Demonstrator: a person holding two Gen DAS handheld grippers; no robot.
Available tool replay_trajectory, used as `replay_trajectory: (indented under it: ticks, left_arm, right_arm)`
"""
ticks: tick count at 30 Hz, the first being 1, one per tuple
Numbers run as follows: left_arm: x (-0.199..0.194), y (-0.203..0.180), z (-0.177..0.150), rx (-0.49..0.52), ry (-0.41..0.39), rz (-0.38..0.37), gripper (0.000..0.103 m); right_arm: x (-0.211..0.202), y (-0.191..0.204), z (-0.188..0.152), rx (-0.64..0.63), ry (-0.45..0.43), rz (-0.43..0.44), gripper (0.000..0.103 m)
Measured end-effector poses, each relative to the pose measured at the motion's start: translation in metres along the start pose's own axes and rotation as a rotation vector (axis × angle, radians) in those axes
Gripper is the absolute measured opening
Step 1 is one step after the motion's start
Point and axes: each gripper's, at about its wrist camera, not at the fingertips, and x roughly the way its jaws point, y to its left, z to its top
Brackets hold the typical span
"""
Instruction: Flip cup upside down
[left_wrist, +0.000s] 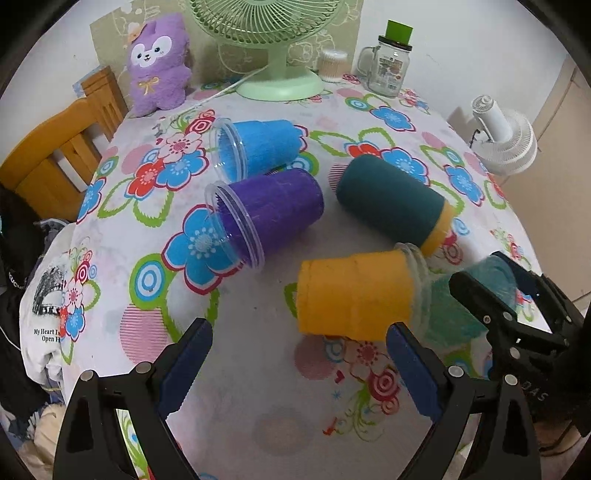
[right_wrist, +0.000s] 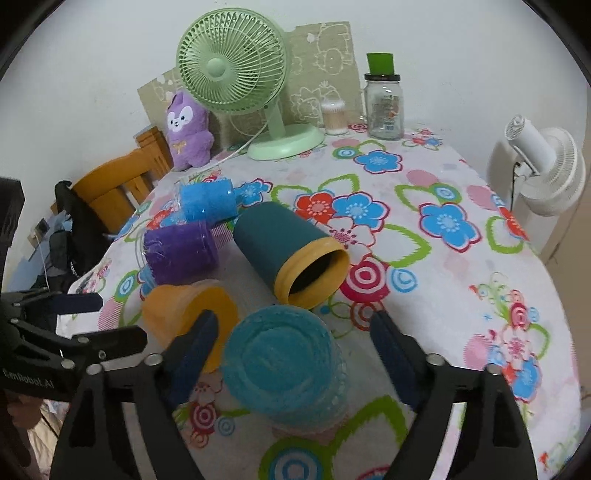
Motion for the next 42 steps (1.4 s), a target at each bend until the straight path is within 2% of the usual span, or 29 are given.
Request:
replay_trajectory:
  ticks: [6, 12, 19, 24, 33, 42]
  left_arm:
    - [-0.031, -0.003, 0.008, -0.015, 0.004, -0.016, 0.096]
    - [-0.069, -0.002, 0.022, -0.039, -0.016, -0.028, 0.096]
    - [-0.110, -0.001, 0.038, -0.056, -0.046, -0.016, 0.096]
    - [-0.136, -0.002, 0.044, -0.047, -0.094, 0.015, 0.098]
    - [-0.175, -0.007, 0.044, -0.044, -0.182, 0.062, 0.103]
    - [-0.181, -0.009, 0.034, -0.086, -0.198, 0.080, 0.103]
  right_arm:
    - [-0.034, 0.014, 0.025, 0.005, 0.081, 0.002, 0.089]
    - [-0.069, 0.029, 0.056, -0.017, 0.102, -0.017, 0.090]
    - [-0.106, 0.045, 0.087, -0.050, 0.065, -0.042, 0.098]
    - [-0.130, 0.052, 0.102, -0.063, 0.025, -0.059, 0.100]
    - [-0.156, 0.053, 0.112, -0.024, -0.004, -0.102, 0.101]
    - [-0.161, 0.052, 0.108, 0.006, -0.011, -0.148, 0.101]
